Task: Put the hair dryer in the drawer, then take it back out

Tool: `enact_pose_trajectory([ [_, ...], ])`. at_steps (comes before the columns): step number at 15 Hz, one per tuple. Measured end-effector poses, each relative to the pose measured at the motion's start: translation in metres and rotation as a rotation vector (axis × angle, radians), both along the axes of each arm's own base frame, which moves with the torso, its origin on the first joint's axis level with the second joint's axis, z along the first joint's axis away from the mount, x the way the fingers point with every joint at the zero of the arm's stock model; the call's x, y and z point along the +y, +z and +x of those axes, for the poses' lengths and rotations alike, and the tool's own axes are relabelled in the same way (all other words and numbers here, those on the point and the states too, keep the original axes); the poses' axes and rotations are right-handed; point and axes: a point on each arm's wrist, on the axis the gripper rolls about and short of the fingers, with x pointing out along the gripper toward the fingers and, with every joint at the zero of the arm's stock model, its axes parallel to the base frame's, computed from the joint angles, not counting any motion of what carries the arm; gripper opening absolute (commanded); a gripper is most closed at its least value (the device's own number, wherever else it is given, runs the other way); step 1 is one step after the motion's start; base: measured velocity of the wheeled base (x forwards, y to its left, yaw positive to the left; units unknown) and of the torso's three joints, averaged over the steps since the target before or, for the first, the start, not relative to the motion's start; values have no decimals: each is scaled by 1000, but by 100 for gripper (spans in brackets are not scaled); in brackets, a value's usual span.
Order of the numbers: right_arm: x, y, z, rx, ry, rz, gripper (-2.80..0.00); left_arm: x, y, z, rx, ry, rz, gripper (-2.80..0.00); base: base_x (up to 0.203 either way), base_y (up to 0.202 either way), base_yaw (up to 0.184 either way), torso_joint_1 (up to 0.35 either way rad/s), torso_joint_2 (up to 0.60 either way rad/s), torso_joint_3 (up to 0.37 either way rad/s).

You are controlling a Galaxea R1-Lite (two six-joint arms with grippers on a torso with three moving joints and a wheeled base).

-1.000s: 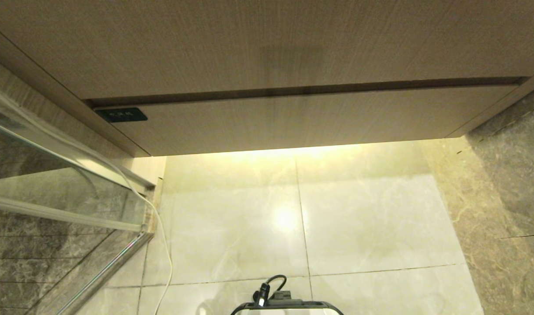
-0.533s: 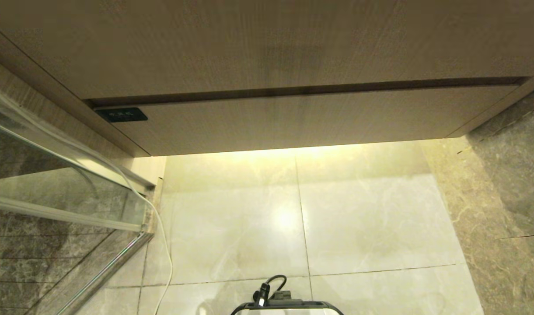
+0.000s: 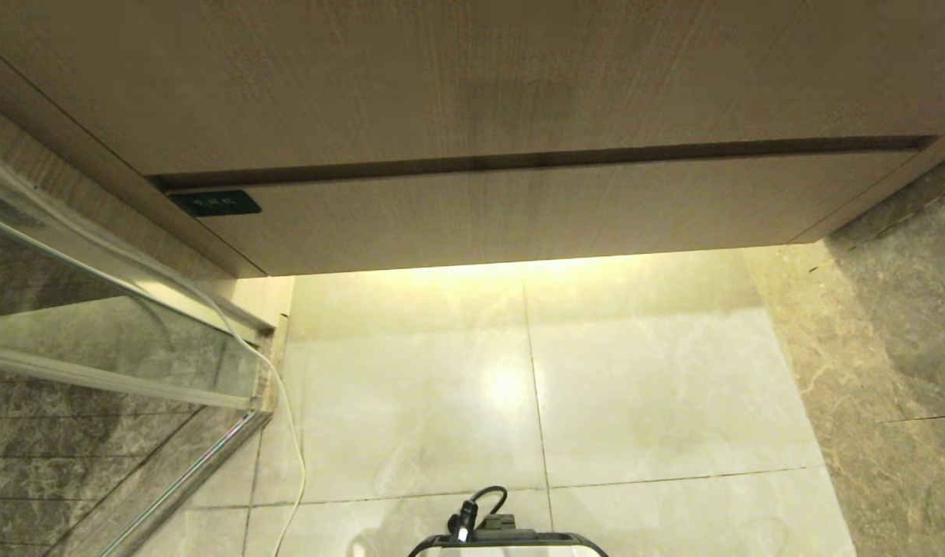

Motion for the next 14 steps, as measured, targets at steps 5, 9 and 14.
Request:
enact_pose_trajectory([
  [5, 0, 0, 0, -4, 1, -4, -280, 0, 0, 0, 0, -1, 0, -280, 0, 0, 0, 0, 0, 0],
  [9, 0, 0, 0, -3, -1, 0, -280, 0, 0, 0, 0, -1, 0, -280, 0, 0, 0, 0, 0, 0],
  [14, 0, 0, 0, 1, -1, -1, -280, 0, 0, 0, 1, 0, 0, -280, 0, 0, 0, 0, 0, 0],
])
